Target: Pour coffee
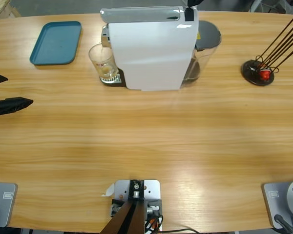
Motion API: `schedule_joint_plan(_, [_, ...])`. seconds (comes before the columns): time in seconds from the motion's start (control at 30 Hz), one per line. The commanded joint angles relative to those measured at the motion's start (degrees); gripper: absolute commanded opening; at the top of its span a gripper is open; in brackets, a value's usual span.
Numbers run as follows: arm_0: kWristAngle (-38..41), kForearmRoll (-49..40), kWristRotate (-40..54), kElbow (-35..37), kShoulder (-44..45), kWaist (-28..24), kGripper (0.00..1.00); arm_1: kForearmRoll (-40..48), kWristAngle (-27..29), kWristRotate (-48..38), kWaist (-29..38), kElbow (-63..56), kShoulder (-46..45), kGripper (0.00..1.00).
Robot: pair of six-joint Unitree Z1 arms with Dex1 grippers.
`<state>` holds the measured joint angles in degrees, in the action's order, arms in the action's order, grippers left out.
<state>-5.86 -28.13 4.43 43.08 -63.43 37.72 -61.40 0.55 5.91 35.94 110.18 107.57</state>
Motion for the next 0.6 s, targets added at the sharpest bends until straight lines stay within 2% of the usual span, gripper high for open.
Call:
schedule_joint_plan(0.03, [-0.91, 0.88, -0.12, -2.21, -1.59, -0.36, 0.945, -0.63, 0.27, 0.15, -0.41, -1.16, 4.21, 0.000])
schedule_joint_plan(0.33, [-0.91, 0.88, -0.12, -2.21, -1.70, -0.36, 0.945, -0.61, 0.19, 0.06, 0.01, -1.42, 4.89, 0.000])
schedule_joint_plan(0.47, [-0.91, 0.88, -0.12, -2.21, -1.70, -0.36, 0.945, -0.52, 3.63, -1.48, -0.09, 0.32, 3.01, 0.000])
schedule_joint_plan(0.57, [-1.08, 0.88, -0.49, -2.21, -2.03, -0.36, 0.946, -0.73, 4.09, -1.52, -0.97, 1.16, -0.84, 0.008])
schedule_joint_plan(0.6, [-1.08, 0.88, -0.56, -2.21, -2.29, -0.36, 0.950, -0.68, 3.88, -1.55, -1.04, 1.18, -2.33, 0.336])
